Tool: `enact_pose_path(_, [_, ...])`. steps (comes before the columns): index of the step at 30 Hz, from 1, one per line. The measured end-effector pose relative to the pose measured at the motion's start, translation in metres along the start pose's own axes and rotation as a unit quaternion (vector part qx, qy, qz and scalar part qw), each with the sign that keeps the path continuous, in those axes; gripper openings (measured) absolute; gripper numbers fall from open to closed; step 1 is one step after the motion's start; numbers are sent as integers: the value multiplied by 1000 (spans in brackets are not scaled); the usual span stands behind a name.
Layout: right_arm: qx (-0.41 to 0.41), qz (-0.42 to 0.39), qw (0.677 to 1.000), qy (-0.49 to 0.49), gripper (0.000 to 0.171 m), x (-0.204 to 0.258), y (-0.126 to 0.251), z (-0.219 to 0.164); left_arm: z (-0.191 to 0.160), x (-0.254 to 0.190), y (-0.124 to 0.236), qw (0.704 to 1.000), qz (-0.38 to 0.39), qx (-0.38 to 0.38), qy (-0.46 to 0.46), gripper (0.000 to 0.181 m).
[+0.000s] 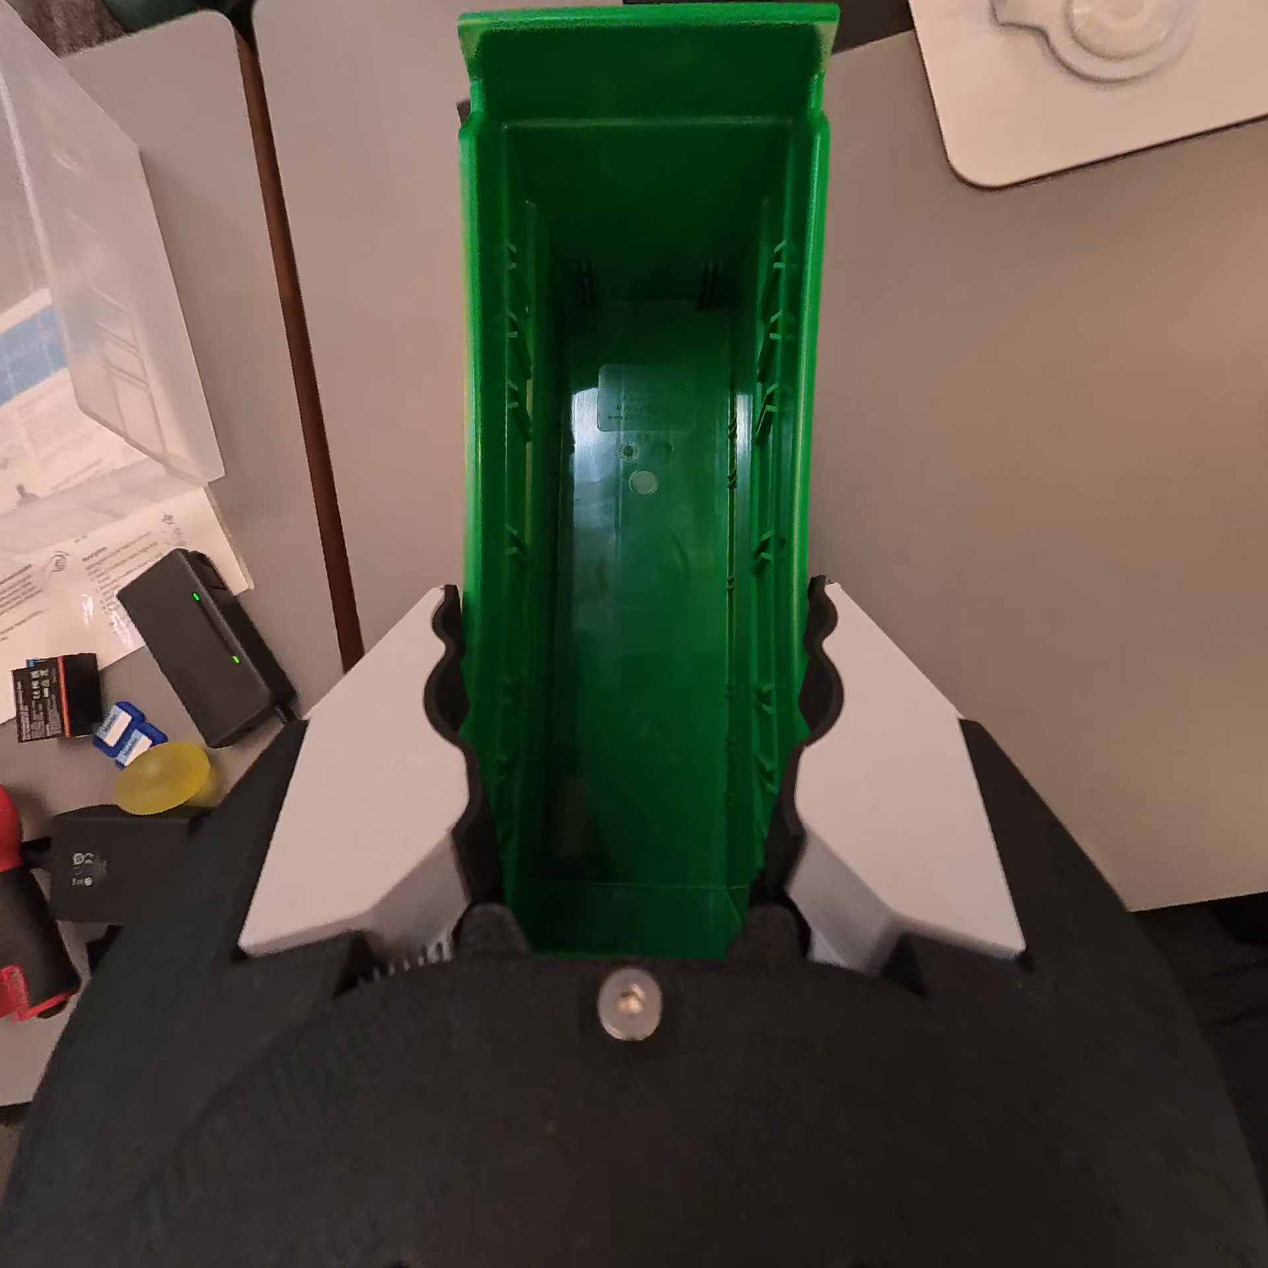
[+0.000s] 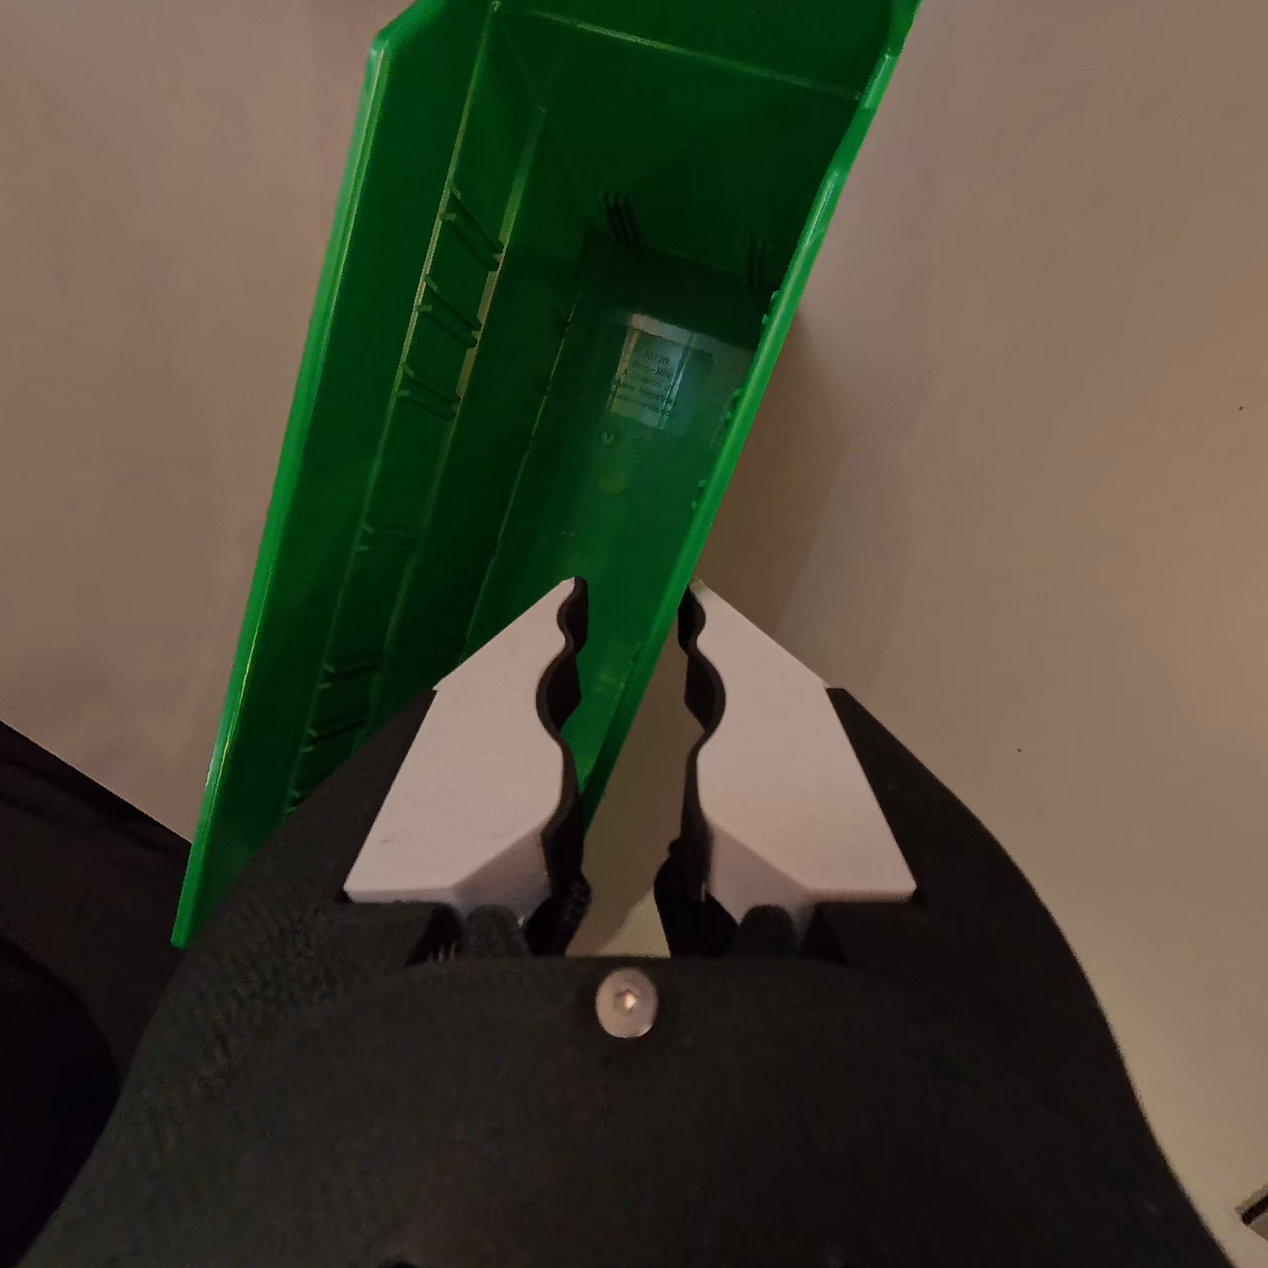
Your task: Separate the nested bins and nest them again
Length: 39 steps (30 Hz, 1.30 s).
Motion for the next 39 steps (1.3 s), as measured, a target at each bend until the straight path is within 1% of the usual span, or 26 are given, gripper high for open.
enact_pose_path(6, [0, 1, 1000, -1, 25, 0, 0, 0, 10, 0, 25, 999, 17, -27, -9, 98])
enact_pose_path(13, [1, 3, 1000, -1, 25, 0, 0, 0, 28, -9, 67, 995, 38, -85, -20, 98])
enact_pose_path(18, [0, 4, 1000, -2, 25, 0, 0, 0, 47, -40, 92, 991, 21, -125, -48, 98])
enact_pose_path(22, [0, 5, 1000, -2, 25, 0, 0, -1, 63, -75, 98, 987, -11, -146, -72, 99])
enact_pose_path(25, [0, 8, 1000, -3, 25, -1, 0, -1, 73, -105, 90, 984, -35, -147, -94, 99])
enact_pose_path(28, [5, 12, 1000, -7, 25, -1, -2, -3, 77, -140, 69, 982, -71, -134, -114, 100])
enact_pose_path(35, [15, 16, 1000, -9, 23, -4, -6, -8, 70, -228, -9, 972, -162, -71, -155, 99])
enact_pose_path(39, [17, 17, 1000, -9, 21, -6, -5, -9, 60, -261, -54, 967, -203, -40, -147, 99])
Point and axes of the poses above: each gripper's, where its closed fingertips meet, y back along the fingers, z out of its top, x = y × z across the jaws, the point moved 4 cm from there along y, back along the fingers, and after that the axes turned 2 degrees about -y, right-handed, at the moved point
